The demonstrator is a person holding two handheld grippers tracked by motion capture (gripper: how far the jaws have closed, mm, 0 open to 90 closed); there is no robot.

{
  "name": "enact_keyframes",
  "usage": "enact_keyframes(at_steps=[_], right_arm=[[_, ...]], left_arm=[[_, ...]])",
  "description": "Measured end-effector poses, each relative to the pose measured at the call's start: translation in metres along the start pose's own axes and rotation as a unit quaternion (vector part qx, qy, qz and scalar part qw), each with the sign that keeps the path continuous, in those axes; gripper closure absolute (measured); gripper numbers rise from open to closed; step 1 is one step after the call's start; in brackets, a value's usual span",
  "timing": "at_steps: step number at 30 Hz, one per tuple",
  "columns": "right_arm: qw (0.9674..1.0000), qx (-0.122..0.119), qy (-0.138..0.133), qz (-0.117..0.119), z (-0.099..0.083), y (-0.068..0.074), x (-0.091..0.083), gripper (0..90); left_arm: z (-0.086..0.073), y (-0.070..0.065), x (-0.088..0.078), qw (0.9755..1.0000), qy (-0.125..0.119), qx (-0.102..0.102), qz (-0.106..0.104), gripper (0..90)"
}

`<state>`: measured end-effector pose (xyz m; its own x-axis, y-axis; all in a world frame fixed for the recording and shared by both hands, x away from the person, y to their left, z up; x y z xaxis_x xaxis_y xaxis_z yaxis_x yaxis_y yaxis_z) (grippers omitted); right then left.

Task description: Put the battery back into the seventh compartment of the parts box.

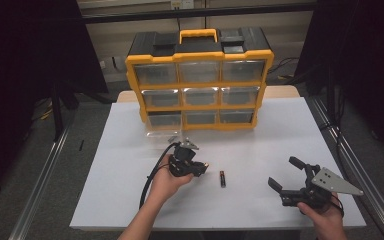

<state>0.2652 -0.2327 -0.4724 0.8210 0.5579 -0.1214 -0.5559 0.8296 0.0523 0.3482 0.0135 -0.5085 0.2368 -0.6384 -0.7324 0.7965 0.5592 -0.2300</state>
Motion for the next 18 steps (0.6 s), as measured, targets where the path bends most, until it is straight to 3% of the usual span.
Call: enact_keyframes(at_steps=[1,4,18], right_arm=[[1.0000,0.001,0.000,0.000,0.000,0.000,0.000,1.0],[1.0000,0.000,0.000,0.001,0.000,0.000,0.000,1.0],[1.0000,-0.001,-0.001,0.003,0.000,0.000,-0.001,1.0]], left_arm=[[0.000,0.002,-0.003,0.9999,0.010,0.006,0.004,77.3],[0.005,0.003,-0.006,1.0000,-0.002,-0.005,0.004,77.3],[0.023,0.012,-0.021,0.9999,-0.010,-0.013,0.006,77.3]])
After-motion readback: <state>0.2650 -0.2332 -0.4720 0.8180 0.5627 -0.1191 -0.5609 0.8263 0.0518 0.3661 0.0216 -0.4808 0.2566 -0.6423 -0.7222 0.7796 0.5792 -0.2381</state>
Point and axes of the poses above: each handheld gripper's, and its own axes: x roughly forward along the jaws, z roughly out of its top, y roughly to its left, the point moved 9 cm from there along x, roughly forward along the jaws
